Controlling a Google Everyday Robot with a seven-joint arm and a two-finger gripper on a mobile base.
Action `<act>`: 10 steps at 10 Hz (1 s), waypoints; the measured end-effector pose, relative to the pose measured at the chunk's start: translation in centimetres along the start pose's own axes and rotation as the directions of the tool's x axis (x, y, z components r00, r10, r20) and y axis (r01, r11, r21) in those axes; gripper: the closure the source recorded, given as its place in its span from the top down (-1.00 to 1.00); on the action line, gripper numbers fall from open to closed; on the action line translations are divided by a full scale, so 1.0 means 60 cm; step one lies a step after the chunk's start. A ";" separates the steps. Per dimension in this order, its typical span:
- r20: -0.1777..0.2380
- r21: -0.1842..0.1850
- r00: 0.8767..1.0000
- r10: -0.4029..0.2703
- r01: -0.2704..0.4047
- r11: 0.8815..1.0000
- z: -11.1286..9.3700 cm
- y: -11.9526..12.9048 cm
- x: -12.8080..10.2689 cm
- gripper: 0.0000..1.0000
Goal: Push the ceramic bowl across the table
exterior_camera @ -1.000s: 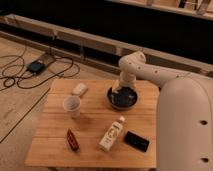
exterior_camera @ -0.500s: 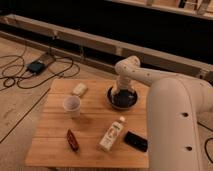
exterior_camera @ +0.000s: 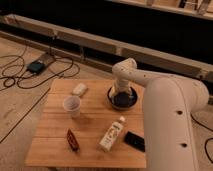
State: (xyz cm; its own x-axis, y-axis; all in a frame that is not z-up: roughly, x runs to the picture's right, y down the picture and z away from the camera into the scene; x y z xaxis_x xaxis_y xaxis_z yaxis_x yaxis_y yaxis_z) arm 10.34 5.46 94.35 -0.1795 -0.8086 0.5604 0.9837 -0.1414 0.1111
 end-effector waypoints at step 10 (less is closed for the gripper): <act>0.076 0.077 0.988 -0.131 0.125 0.989 -0.024 -0.079 -0.084 0.60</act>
State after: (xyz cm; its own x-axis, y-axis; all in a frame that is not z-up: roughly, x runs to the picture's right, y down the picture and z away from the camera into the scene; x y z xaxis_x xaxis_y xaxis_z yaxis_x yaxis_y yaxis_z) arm 6.59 9.37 89.84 -0.3071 -0.7372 0.6018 0.9497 -0.1971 0.2432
